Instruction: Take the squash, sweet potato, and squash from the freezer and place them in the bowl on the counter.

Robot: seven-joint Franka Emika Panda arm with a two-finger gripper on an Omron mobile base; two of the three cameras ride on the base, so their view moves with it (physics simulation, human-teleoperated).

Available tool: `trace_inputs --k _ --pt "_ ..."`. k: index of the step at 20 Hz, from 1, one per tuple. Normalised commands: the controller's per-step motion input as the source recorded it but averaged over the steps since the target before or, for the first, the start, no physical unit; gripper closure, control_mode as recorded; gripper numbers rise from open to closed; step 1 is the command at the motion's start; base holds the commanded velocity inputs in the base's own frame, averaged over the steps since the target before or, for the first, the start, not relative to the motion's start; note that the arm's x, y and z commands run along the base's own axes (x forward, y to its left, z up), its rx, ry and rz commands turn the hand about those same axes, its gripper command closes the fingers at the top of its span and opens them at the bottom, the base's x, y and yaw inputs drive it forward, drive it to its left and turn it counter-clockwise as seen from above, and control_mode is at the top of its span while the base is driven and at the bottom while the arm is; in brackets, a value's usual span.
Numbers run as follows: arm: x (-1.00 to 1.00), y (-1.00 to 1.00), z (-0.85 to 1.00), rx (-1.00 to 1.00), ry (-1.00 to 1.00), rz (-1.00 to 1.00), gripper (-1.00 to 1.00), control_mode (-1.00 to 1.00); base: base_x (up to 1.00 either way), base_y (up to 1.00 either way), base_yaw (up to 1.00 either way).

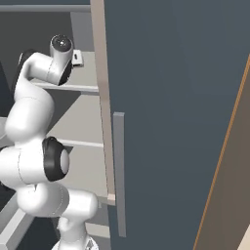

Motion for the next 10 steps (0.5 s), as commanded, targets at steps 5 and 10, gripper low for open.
trace_inputs --k 5,10 --pt "0.08 0.00 -0.15 0.00 -0.01 0.00 -1.00 -1.00 0.00 0.00 0.00" --pt "0.01 0.00 -0.17 0.00 0.00 0.00 1.00 -1.00 0.00 0.00 0.00"
